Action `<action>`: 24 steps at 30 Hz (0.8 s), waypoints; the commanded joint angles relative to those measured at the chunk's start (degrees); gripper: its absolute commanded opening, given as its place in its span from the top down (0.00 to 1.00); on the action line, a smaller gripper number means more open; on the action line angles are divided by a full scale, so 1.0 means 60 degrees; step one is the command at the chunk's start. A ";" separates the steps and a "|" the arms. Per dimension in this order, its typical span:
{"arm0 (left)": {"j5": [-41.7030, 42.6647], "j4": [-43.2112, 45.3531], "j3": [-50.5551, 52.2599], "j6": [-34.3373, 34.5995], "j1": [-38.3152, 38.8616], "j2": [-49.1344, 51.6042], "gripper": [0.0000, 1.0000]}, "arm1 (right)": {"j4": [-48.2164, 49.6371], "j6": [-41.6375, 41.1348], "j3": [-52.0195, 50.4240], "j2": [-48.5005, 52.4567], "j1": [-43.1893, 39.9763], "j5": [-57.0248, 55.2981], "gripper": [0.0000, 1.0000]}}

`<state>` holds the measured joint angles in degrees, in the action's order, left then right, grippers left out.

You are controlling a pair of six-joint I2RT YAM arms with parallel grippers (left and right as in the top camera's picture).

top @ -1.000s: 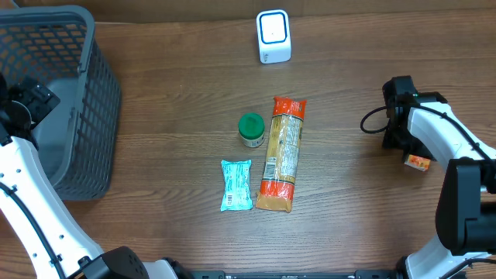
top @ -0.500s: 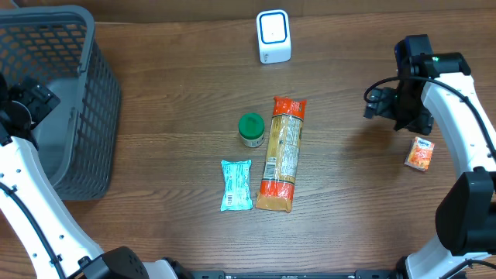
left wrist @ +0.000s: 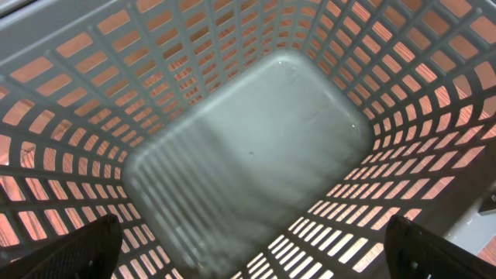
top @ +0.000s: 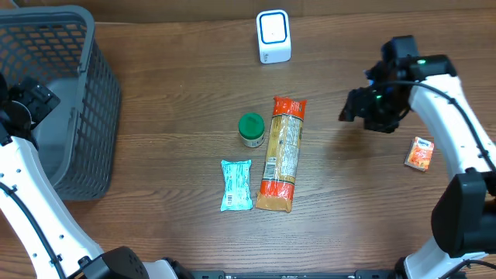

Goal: Scan the item barcode
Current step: 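Move the right gripper over the green-lidded jar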

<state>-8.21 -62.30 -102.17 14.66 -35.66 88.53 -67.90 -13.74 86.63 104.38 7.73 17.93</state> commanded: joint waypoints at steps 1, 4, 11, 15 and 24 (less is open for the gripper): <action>-0.0055 -0.0011 -0.0233 0.0127 0.0011 0.0047 0.00 | 0.0317 0.0015 -0.0364 -0.0135 0.0688 0.0229 0.29; -0.0051 -0.0007 -0.0233 0.0127 0.0011 0.0047 0.00 | 0.0619 -0.0437 -0.0357 -0.0127 0.1497 -0.0291 0.24; -0.0051 -0.0007 -0.0233 0.0127 0.0011 0.0047 0.00 | 0.1279 -0.1253 0.0127 -0.0127 0.3209 -0.1096 0.20; -0.0055 -0.0007 -0.0233 0.0127 0.0011 0.0047 0.00 | 0.2470 -0.1577 0.0222 -0.0127 0.4160 -0.1865 0.19; -0.0051 -0.0007 -0.0233 0.0127 0.0011 0.0047 0.00 | 0.1654 -0.1701 0.2197 0.0255 0.5391 -0.3439 0.19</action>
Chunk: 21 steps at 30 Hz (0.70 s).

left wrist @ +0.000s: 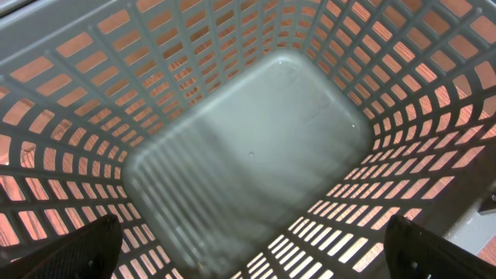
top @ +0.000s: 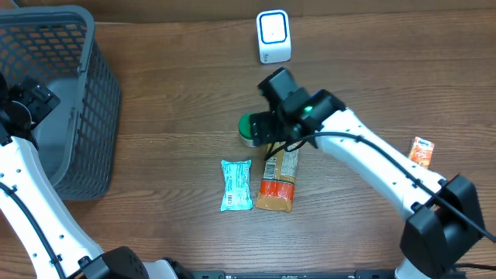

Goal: Scan the item barcode
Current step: 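Move the right gripper over the green-lidded jar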

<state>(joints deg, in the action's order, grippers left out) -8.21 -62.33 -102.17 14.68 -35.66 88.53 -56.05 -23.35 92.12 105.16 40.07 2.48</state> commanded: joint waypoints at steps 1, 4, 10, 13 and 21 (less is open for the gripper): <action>-0.0051 -0.0004 -0.0233 0.0124 0.0011 0.0047 0.00 | -0.0827 -0.0076 0.1934 0.0277 -0.0004 -0.0867 0.19; -0.0051 -0.0007 -0.0233 0.0124 0.0011 0.0047 0.00 | -0.2328 0.0124 0.4095 0.0925 -0.0015 -0.0871 0.18; -0.0055 -0.0004 -0.0233 0.0124 0.0011 0.0047 0.00 | -0.3486 0.0142 0.5745 0.2127 -0.0011 -0.0874 0.14; -0.0051 -0.0007 -0.0233 0.0124 0.0011 0.0047 0.00 | -0.3708 0.0142 0.5683 0.2656 0.0007 -0.0878 0.14; -0.0051 -0.0004 -0.0233 0.0124 0.0011 0.0047 0.00 | -0.3665 0.0142 0.5523 0.3923 0.0015 -0.0874 0.12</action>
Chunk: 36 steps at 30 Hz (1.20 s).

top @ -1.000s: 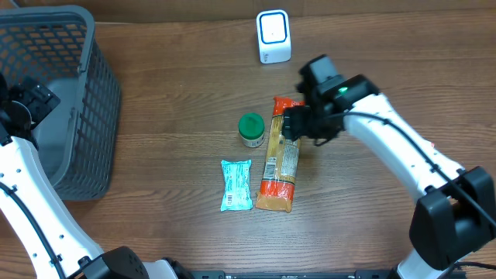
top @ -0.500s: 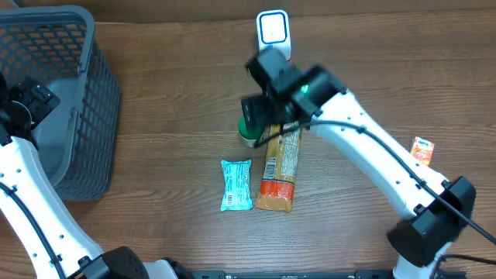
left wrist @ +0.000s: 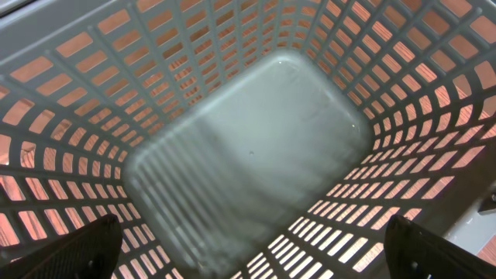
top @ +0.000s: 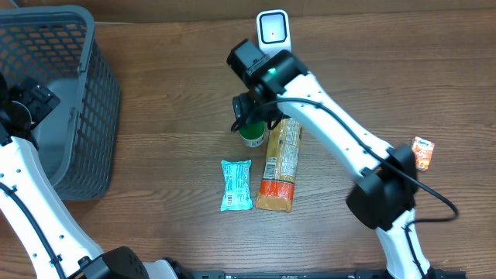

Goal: Scan the item barcode
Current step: 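Move the right gripper over the green-lidded jar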

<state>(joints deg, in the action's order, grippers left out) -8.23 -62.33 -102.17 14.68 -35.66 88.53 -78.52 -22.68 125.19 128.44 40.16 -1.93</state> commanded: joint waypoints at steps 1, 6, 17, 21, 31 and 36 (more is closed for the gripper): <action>-0.0047 -0.0004 -0.0233 0.0124 0.0011 0.0047 0.00 | 0.0135 0.0033 0.0004 0.0102 0.0000 -0.0138 0.12; -0.0051 -0.0007 -0.0233 0.0124 0.0011 0.0047 0.00 | 0.0499 0.0029 -0.0095 0.0280 0.0000 -0.0138 0.12; -0.0047 -0.0004 -0.0233 0.0124 0.0011 0.0047 0.00 | 0.0940 0.0025 -0.0605 0.0561 0.0011 -0.0135 0.13; -0.0047 -0.0004 -0.0233 0.0124 0.0011 0.0047 0.00 | 0.1446 0.0025 -0.1115 0.0561 0.0029 -0.0135 0.13; -0.0051 -0.0007 -0.0233 0.0124 0.0011 0.0047 0.00 | 0.2397 0.0036 -0.2248 0.0561 0.0047 -0.0171 0.13; -0.0051 -0.0007 -0.0233 0.0124 0.0011 0.0047 0.01 | 0.2393 0.0062 -0.2248 0.0561 0.0047 -0.0171 0.16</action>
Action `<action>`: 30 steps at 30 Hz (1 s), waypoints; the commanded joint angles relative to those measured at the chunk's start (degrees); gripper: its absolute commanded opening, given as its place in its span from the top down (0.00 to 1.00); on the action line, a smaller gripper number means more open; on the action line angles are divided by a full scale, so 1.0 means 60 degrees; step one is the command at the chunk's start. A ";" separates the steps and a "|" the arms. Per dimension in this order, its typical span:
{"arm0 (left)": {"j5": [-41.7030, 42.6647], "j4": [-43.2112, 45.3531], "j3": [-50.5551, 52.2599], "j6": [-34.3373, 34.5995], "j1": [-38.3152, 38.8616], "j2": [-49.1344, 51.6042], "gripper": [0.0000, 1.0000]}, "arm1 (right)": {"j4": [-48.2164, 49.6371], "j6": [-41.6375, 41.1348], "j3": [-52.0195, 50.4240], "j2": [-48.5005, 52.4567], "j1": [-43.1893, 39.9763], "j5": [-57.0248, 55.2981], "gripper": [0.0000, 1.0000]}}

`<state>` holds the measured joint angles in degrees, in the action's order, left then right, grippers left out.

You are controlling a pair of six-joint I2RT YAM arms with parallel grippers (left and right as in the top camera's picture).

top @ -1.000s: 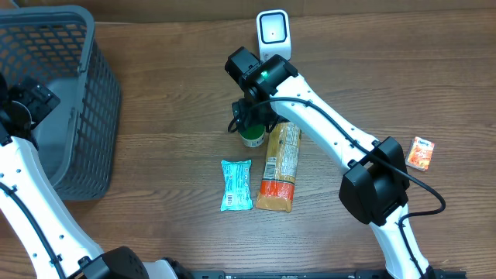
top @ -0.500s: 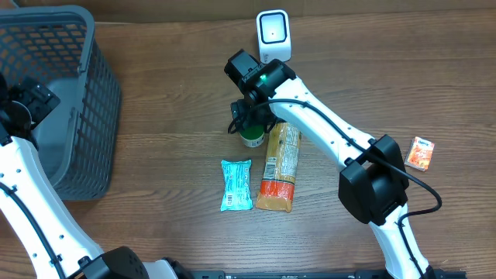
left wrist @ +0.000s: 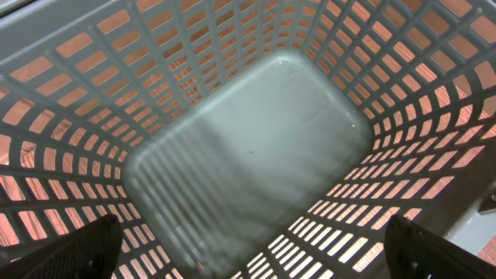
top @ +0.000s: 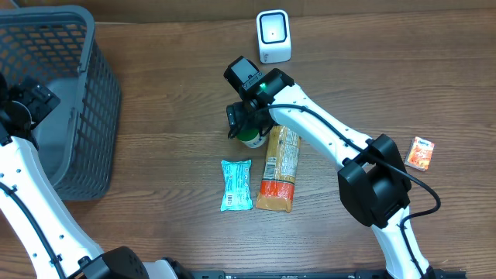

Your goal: Scan the item barcode

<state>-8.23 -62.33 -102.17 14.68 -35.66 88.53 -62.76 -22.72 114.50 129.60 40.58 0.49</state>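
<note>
A small jar with a green lid (top: 253, 140) stands at mid-table, largely covered by my right gripper (top: 241, 124), which sits over its top and left side; whether its jaws are closed is hidden from the overhead view. The white barcode scanner (top: 273, 36) stands at the far edge, its screen lit. A long orange pasta packet (top: 280, 167) lies right of the jar, a teal packet (top: 236, 184) in front of it. My left gripper (left wrist: 248, 232) hangs open over the grey basket (left wrist: 248, 147), with nothing between its fingers (left wrist: 85, 248).
The grey mesh basket (top: 81, 116) fills the left end of the table, and its floor is bare. A small orange box (top: 420, 153) lies at the right. My right arm (top: 333, 139) stretches across the pasta packet from the right.
My right gripper has shifted slightly left and nearer, from just above the green-lidded jar to sitting over it. The left arm has not moved.
My right gripper was at the far right near the small orange box. Then it was at mid-table by the jar and the pasta packet, then above the jar, and now it covers the jar. My left gripper stayed open over the basket throughout.
</note>
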 commanded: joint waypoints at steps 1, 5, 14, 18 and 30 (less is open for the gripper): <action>-0.0047 -0.0004 -0.0233 0.0124 0.0011 0.0047 0.00 | -0.0237 0.0124 -0.0463 0.0368 -0.0022 -0.0576 0.17; -0.0047 -0.0004 -0.0233 0.0124 0.0011 0.0047 0.00 | -0.0412 0.0670 -0.0251 0.0357 -0.0033 -0.0608 0.17; -0.0047 -0.0004 -0.0233 0.0124 0.0011 0.0047 0.00 | -0.0667 0.0692 0.0386 0.0135 -0.0033 -0.0758 0.16; -0.0051 -0.0007 -0.0233 0.0124 0.0011 0.0047 0.00 | -0.0925 0.0688 0.0386 0.0102 -0.0033 -0.1147 0.17; -0.0051 -0.0011 -0.0233 0.0124 0.0011 0.0047 0.00 | -0.2153 0.0565 0.0951 -0.0229 -0.0098 -0.1832 0.18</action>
<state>-8.23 -62.33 -102.17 14.68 -35.66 88.53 -75.48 -19.27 118.02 130.78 40.47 -8.45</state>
